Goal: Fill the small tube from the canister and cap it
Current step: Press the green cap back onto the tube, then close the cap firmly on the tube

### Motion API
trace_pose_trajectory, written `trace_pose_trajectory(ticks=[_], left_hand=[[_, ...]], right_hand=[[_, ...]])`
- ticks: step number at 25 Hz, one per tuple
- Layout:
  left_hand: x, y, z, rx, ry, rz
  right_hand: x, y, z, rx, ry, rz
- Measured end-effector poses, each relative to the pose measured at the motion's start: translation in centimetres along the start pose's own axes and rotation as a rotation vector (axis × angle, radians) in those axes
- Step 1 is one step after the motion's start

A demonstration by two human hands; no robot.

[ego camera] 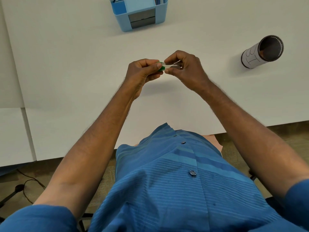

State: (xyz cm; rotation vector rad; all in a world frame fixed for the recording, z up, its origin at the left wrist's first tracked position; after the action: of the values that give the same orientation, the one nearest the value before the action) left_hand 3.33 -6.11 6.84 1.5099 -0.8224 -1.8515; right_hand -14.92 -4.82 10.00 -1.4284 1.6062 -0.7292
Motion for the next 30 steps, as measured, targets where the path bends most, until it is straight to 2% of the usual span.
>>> trace_pose_trajectory(ticks=[3,6,13,17,23,26,30], left_hand=[[0.8,1.2,-0.4,0.091,0.071,0.098],[2.4,3.6,-0.8,0.146,0.161,0.186],[8.7,8.6,-6.3,0.101,0.497,0.252],[13.2,9.2,-9.4,0.093,0.665,0.203],[16.6,8.7,-10.4,0.13,0.658,0.174],[16.9,8.2,-10.3,0.052,0.64,0.189],[17.0,7.6,-10.5,-0.049,0.6,0.177]], right_hand=[[1.4,-1.6,1.3,-0.194,-0.077,-0.163],[4.3,-3.3,2.7,-0.364,-0.059,-0.275],[14.4,-8.6,2.8,-0.085,0.177,-0.297],[19.4,-9.6,4.1,-0.069,0.23,-0.297],[22.4,-8.5,8.4,-0.288,0.074,-0.351],[23.0,-8.4,9.9,-0.501,0.004,-0.329],[23.2,-8.7,10.7,-0.642,-0.031,-0.344]])
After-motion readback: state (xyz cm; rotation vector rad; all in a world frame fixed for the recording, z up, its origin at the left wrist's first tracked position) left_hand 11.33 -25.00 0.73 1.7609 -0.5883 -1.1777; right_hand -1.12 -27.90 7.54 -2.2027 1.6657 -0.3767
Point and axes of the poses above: each hand's wrist, its own x-axis towards the middle knuckle, its own z-axis out of the palm, y = z × x, the point moved 6 cm from there along x, towards the middle knuckle, and after that the axes turned 2 degrees about y, right-handed, at the moved point
